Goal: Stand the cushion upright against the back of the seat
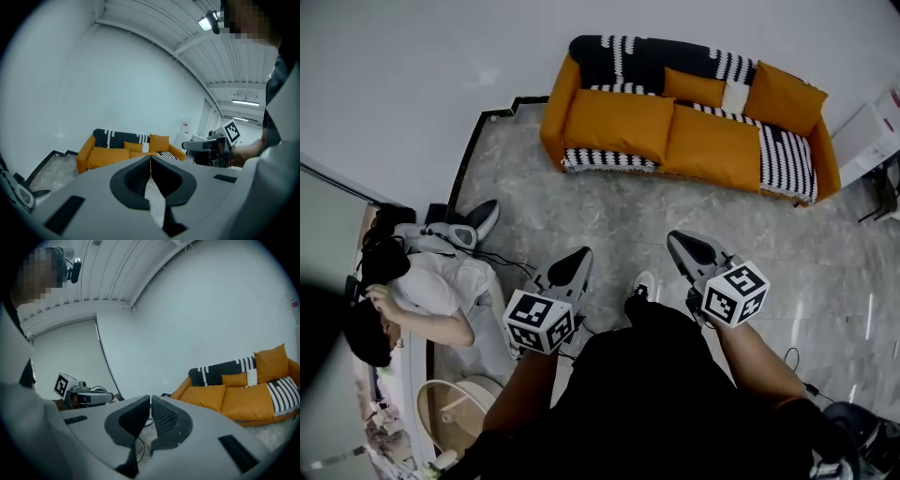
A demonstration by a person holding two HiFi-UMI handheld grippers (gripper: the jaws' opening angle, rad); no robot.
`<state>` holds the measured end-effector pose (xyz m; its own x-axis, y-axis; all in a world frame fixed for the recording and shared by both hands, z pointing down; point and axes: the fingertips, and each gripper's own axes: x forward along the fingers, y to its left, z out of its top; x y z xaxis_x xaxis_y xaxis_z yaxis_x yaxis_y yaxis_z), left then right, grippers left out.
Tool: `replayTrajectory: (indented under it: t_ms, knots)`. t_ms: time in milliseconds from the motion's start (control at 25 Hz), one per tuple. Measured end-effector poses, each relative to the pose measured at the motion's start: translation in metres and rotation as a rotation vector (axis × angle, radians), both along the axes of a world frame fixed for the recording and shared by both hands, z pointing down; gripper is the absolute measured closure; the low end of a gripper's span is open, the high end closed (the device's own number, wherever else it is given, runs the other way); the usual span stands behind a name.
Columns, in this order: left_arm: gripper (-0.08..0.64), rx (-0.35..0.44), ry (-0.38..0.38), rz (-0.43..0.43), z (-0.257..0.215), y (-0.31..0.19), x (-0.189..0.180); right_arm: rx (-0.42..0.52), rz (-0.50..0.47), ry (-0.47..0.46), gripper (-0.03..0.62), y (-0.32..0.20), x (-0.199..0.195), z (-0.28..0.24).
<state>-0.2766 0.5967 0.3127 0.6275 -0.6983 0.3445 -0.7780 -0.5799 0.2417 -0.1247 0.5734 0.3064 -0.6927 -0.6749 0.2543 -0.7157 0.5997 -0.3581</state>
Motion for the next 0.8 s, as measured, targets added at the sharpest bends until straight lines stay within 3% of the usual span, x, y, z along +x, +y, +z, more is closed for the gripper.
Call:
replayTrajectory:
  t_ms: [200, 560, 800]
  knots:
    - [0.543, 0.024, -0.033, 0.013, -0.009, -0.068, 0.008, -0.006, 0.007, 0.015, 0.554, -0.067, 0.011, 0.004]
    - [0.543, -0.014, -0.043, -0.037, 0.001, -0.167, 0.016, -0.002, -0.005, -0.017, 0.554, -0.155, 0.032, 0.008]
    - [0.543, -0.021, -0.059, -0.041, 0.013, -0.192, 0.024, -0.014, 0.015, -0.033, 0.554, -0.187, 0.048, 0.020]
